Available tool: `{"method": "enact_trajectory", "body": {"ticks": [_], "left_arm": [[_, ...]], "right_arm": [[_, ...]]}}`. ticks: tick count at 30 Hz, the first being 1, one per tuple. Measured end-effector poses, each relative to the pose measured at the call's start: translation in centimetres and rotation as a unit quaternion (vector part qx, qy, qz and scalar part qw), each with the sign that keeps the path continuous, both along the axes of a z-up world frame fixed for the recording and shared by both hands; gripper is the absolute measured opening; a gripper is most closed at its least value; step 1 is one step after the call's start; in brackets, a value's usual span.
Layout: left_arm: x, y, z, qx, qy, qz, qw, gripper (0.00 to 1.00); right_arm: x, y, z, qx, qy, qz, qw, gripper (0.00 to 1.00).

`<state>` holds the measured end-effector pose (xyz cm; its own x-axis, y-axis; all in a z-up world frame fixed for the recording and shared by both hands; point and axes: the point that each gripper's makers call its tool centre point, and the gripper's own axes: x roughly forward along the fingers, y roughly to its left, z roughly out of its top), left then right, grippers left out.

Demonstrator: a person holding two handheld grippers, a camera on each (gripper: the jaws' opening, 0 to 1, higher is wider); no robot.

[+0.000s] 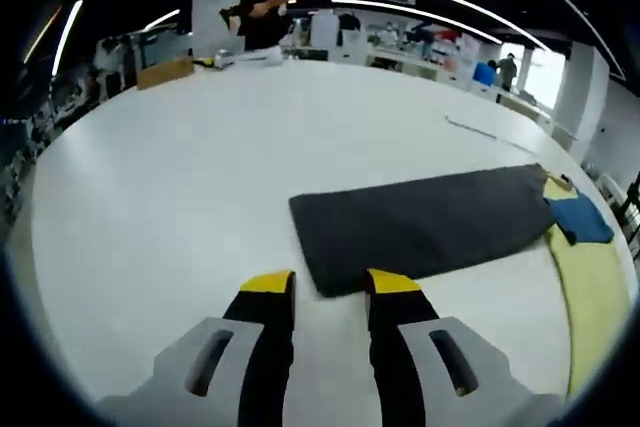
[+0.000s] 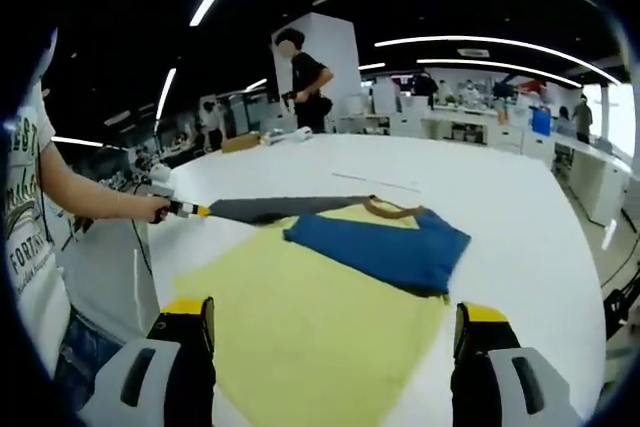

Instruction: Fold the garment on the visible template until the final outline fits inside the template.

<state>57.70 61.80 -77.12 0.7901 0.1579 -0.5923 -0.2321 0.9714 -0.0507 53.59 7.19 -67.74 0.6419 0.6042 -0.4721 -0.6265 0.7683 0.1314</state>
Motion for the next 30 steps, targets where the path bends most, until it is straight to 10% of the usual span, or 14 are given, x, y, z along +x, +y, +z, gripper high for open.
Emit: {"method": "enact_trajectory", "body": {"ticks": [30], "left_arm": [[-0.7, 0.4, -0.3, -0.056, 0.003, 0.101, 0.9933, 0.00]], "right_arm": [[-2.2, 0.9, -1.0, -0.004, 0.031, -0.009, 0.9995, 0.95]]}}
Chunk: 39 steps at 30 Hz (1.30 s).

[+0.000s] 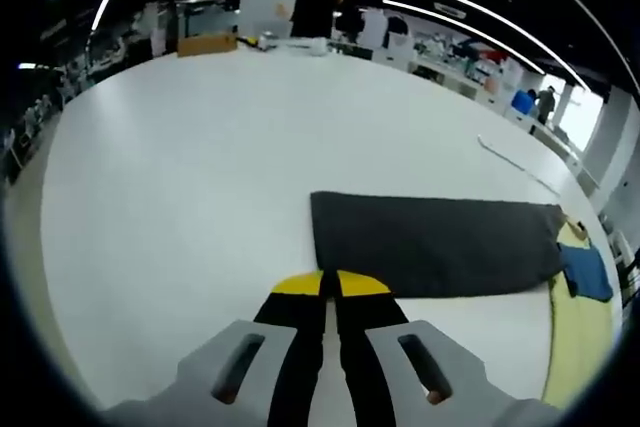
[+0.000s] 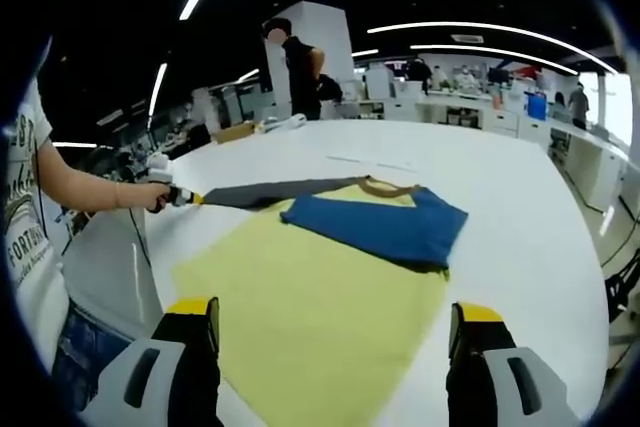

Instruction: Fold the garment on the visible template until the final outline fits inside the template.

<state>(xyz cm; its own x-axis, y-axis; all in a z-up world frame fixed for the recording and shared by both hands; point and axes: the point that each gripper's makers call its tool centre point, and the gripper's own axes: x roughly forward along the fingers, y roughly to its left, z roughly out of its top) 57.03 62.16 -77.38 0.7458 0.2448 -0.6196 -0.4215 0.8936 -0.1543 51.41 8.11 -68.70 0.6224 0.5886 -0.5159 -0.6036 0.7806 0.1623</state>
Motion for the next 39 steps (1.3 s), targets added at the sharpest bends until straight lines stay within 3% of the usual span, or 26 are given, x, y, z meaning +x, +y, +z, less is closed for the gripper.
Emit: {"method": "enact_trajectory", "body": {"ticks": [12, 32, 39], "left_arm": [[0.4, -0.6, 1.8, 0.003, -0.019, -0.021, 0.9996, 0.00], [2.6, -3.7, 5.2, -0.042, -0.072, -0.061, 0.9946, 0.00], [3.3, -5.0, 5.7, -0.062, -0.078, -0.076, 0.9921, 0.00]], "right_arm": [[0.1, -0.1, -0.1, 0.003, -0.002, 0.005, 1.0000, 0.95], [-1.1, 0.8, -0.8, 0.004, 0.005, 0.026, 0.9996, 0.99], [-1.2, 1.0, -0.7, 0.012, 0.001, 0.025, 0.9996, 0.99]]}}
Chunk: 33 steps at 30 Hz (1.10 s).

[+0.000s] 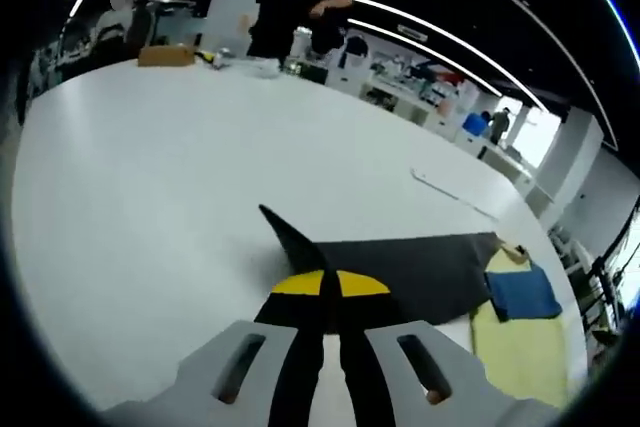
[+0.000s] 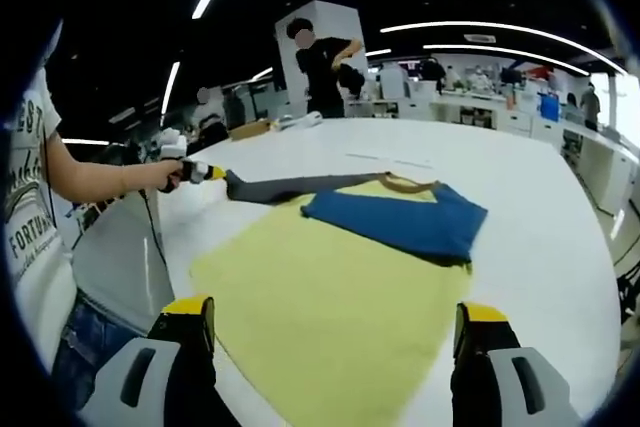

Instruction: Fold the garment on the visible template until the final outline fits inside the template.

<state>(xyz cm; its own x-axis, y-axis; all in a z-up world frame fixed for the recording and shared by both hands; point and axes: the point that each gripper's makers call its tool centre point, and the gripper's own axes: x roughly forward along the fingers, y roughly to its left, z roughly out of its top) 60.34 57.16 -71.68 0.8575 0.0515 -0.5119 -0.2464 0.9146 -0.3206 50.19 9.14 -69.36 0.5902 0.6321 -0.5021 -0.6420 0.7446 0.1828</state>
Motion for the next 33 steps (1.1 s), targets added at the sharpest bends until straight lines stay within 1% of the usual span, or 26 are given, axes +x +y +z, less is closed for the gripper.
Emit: {"method": "enact_trajectory", "body": {"ticks": [3, 8, 12, 22, 26, 30, 33], "left_arm": [[0.4, -0.7, 0.4, 0.005, -0.005, -0.014, 0.9999, 0.00], [1.2, -2.2, 1.8, -0.003, -0.023, -0.036, 0.9991, 0.00], [1.8, -3.0, 2.7, -0.011, -0.037, -0.045, 0.9982, 0.00], [3.1, -5.4, 4.2, -0.024, -0.058, -0.070, 0.9956, 0.00], [3.7, -6.5, 4.8, -0.039, -0.065, -0.080, 0.9939, 0.00], [4.1, -7.7, 5.1, -0.039, -0.068, -0.091, 0.9927, 0.00], [4.6, -8.6, 5.6, -0.045, -0.075, -0.098, 0.9913, 0.00]], "right_arm": [[0.2, -0.1, 0.2, 0.002, -0.008, -0.003, 1.0000, 0.99], [0.3, 0.0, 0.3, 0.003, -0.008, -0.002, 1.0000, 0.99], [0.4, 0.0, 0.3, 0.000, -0.010, -0.002, 0.9999, 0.99], [0.6, 0.0, 0.5, 0.004, -0.012, -0.002, 0.9999, 0.99], [0.5, 0.1, 0.4, 0.007, -0.009, 0.000, 0.9999, 0.99], [0.3, 0.3, 0.3, 0.006, -0.006, 0.005, 0.9999, 0.99], [0.3, 0.4, 0.2, 0.005, -0.005, 0.006, 1.0000, 0.99]]}}
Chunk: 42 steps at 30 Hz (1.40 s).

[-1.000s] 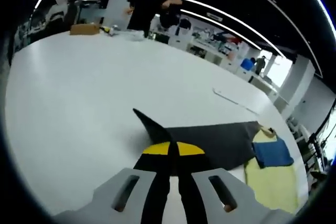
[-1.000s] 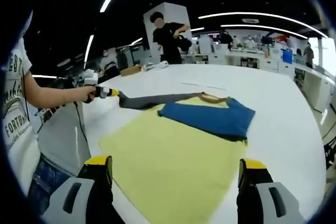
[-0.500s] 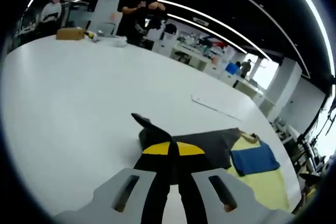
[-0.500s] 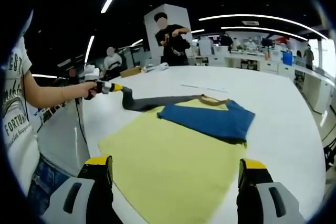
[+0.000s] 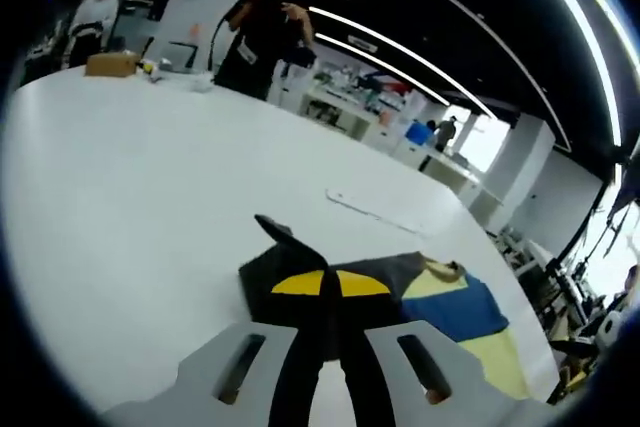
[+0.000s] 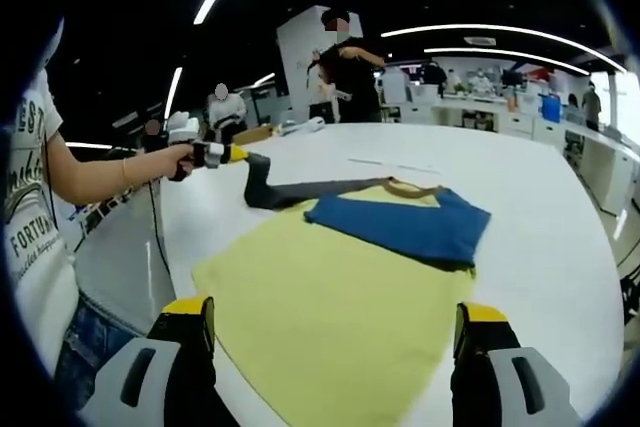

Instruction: Fold the garment on the visible template until the final outline fits inside the template.

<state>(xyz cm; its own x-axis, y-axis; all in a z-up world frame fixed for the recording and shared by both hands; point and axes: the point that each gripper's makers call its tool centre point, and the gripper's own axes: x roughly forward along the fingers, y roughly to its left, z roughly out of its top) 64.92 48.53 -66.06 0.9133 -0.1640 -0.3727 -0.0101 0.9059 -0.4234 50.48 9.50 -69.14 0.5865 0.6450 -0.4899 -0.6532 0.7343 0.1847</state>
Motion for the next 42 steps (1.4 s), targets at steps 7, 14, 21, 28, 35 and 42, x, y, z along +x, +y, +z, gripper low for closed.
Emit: {"method": "enact_trajectory", "body": {"ticks": [7, 14, 21, 28, 35, 42], "left_arm": [[1.0, -2.2, 1.0, -0.015, -0.014, -0.016, 0.9997, 0.00], [2.2, -4.4, 2.2, -0.038, -0.026, -0.033, 0.9984, 0.00], [3.5, -7.2, 3.2, -0.044, -0.040, -0.054, 0.9967, 0.00], [4.2, -11.1, 4.2, -0.040, -0.051, -0.097, 0.9931, 0.00], [4.6, -14.5, 4.8, -0.040, -0.059, -0.129, 0.9891, 0.00], [4.8, -17.9, 5.2, -0.037, -0.065, -0.158, 0.9846, 0.00]], "right_arm": [[0.1, -0.1, 0.2, -0.003, -0.006, -0.001, 1.0000, 0.99], [0.0, -0.3, 0.2, -0.004, -0.010, -0.001, 0.9999, 0.99], [0.0, -0.4, 0.1, -0.004, -0.008, 0.002, 1.0000, 0.99], [0.2, -0.8, 0.0, -0.006, -0.010, -0.001, 0.9999, 0.99], [0.4, -1.0, 0.1, -0.005, -0.013, -0.003, 0.9999, 0.99], [0.3, -1.0, -0.3, -0.007, -0.012, -0.005, 0.9999, 0.99]]}}
